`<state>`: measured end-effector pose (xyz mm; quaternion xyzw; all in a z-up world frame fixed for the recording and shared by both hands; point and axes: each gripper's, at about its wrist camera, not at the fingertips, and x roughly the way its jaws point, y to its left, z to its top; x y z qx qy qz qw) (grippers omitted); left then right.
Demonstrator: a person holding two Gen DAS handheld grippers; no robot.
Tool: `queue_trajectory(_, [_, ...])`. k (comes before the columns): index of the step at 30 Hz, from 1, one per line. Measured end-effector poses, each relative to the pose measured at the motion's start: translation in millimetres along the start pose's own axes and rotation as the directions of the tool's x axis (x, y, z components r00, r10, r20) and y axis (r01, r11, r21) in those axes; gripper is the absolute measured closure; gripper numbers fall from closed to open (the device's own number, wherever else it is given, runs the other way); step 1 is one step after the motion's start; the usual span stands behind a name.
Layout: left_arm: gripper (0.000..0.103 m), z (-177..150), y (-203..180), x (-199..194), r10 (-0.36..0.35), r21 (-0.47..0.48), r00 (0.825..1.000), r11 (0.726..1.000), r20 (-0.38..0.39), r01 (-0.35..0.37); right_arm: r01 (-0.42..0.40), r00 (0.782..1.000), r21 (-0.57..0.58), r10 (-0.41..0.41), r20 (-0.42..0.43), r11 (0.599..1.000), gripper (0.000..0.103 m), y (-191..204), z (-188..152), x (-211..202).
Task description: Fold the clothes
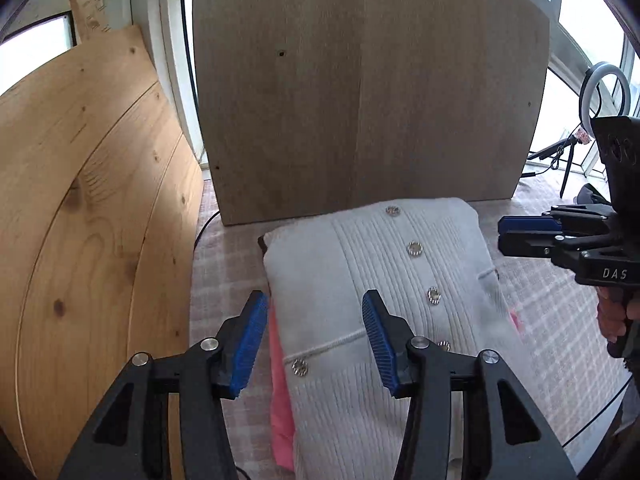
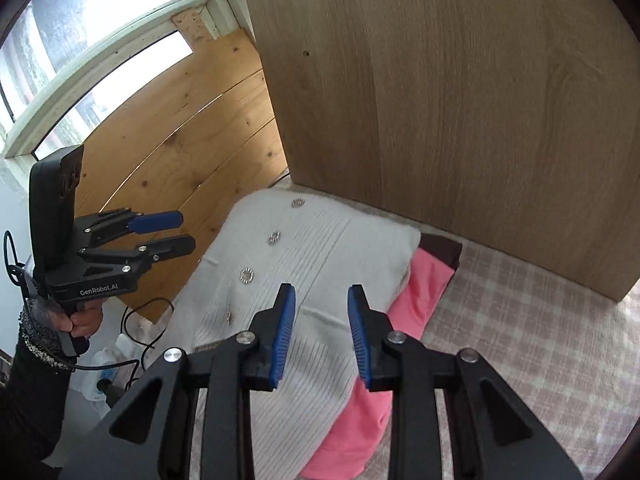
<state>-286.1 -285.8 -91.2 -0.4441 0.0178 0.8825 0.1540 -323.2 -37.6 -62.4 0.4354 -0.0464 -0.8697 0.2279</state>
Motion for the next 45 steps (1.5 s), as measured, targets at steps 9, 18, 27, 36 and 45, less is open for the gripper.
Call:
queue_trajectory(9, [0.049,14,24,68,0.031,-0.032,0.994,0.999,-0.106,-0.035,0.098,0.993,-0.019,-0.099,-0.069,0.995,0.073,-30,21,69])
queue_trajectory(18, [0.058,-56,-19,-38,-0.004,0.051,0.999,0.999,-0.033,0.005,-0.032,0.996,-0.121,0.022,-0.082,0.992,0.071,25,-29,-5])
queue_trajectory(27, [0.055,-117,-24,-15,0.026,0.064,0.982,0.998,-0.189,-0.014,-0.003,0.964,-0.193,-0.049,-0.262,0.981,0.069,39,-97,-6])
queue_trajectory(36, [0.058,-117,-49,-40,0.004,0.129,0.991,0.992,-0.134,0.013,0.011,0.992,-0.209,-0.037,-0.123,0.978,0.067,70,-91,-24])
queue_trajectory(45, [0.049,-159,-42,-95,0.076,-0.145,0.988,0.985,-0.135,-0.096,0.104,0.963,-0.293,-0.170,-0.210,0.951,0.045,74,-157,-63])
